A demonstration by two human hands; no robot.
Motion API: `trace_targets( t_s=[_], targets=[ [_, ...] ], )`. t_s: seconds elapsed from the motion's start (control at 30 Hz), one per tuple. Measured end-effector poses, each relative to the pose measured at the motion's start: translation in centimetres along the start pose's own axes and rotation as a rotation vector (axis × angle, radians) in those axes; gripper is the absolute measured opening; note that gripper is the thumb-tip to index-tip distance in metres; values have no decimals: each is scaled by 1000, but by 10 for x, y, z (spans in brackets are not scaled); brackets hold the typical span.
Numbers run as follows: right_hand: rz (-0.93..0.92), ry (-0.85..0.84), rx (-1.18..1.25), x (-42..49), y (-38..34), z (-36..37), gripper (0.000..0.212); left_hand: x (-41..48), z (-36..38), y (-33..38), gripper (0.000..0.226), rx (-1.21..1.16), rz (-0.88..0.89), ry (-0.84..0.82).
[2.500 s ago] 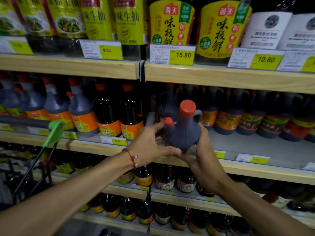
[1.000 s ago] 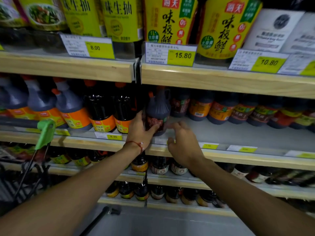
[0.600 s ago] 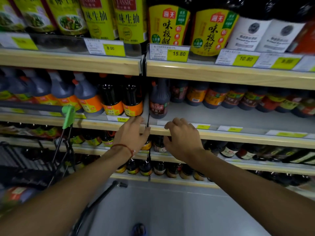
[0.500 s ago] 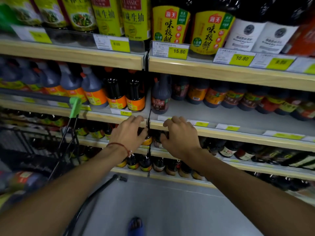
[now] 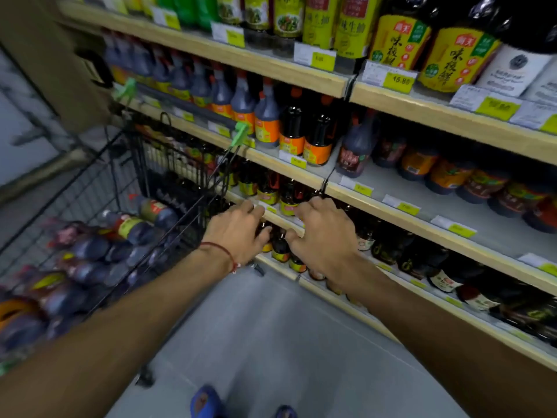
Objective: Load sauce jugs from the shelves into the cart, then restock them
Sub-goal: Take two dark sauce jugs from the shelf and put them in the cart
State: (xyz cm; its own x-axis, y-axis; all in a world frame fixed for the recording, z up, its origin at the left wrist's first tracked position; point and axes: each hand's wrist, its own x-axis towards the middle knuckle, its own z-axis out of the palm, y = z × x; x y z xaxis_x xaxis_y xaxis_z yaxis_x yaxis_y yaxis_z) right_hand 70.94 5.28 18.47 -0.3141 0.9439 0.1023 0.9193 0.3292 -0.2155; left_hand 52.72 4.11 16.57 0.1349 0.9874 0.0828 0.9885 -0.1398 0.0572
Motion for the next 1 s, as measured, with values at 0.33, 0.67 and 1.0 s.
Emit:
trace_targets(
  t_s=[0.33, 0.67, 1.0],
  targets=[
    [-208, -52, 64, -3, -115, 29, 39, -94, -13, -103, 41, 52, -209, -22],
    [-351, -146, 118, 16, -253, 84, 41, -179, -10, -234, 39, 32, -380, -90],
    [-410, -213, 165, 74, -353, 140, 38, -201, 8, -343, 40, 31, -534, -140]
  ],
)
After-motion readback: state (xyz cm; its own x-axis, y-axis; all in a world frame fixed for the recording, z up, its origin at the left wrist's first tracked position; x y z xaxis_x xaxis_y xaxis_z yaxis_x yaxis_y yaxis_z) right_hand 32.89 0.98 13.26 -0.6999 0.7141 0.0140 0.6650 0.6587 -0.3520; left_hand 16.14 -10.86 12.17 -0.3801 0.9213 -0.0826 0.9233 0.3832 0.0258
